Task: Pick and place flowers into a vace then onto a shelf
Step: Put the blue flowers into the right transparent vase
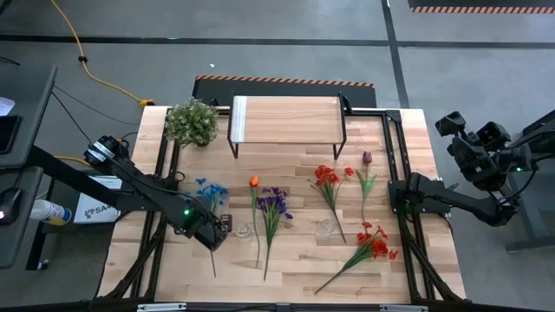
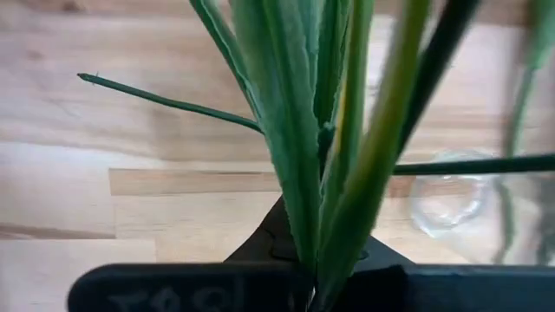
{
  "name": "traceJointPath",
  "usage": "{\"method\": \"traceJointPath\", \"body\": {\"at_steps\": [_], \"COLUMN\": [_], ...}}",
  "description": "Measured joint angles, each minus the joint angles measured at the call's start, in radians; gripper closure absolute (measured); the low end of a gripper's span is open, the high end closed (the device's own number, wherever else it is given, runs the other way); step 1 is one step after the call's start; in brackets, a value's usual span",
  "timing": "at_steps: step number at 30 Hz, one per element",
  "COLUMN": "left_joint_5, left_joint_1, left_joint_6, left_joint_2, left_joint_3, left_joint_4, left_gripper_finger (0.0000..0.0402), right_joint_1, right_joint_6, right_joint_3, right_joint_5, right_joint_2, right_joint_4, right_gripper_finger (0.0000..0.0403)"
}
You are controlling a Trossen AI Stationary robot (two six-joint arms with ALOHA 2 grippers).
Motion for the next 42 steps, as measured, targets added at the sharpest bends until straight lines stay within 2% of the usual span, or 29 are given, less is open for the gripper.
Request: {"method": "traceJointPath", "body": {"at_steps": [12,16,25,35,42], "left_joint_5": [-0.048,-0.102,-0.15,-0.277,-0.33], "left_joint_1": [-0.009,-0.021,-0.022,-0.022,-0.021], "left_joint_6": [0.026,0.037,0.051,0.135,0.2], "left_joint_2": [-0.001,-0.001,-0.001,-0.001,-0.001], "left_joint_3": [0.25,0.319,0.437,0.558,0.614], "left_joint_4": [-0.35,-0.422,-0.541,-0.589,-0.587], "left_gripper_finger": [0.036,0.0362,0.036,0.0362,0.0362], "right_joint_1": [0.0,0.0,0.0,0.0,0.0], "right_joint_6": [0.0,0.0,0.0,0.0,0.0], "right_joint_3": [0.0,0.0,0.0,0.0,0.0], "right_joint_5": [-0.001,-0.003,-0.005,-0.004,-0.003], "right_joint_2": [0.0,0.0,0.0,0.0,0.0], "right_joint_4": [0.0,-0.001,-0.013,-0.052,-0.053], "right_gripper_finger": [0.01,0.01,0.01,0.01,0.01]}}
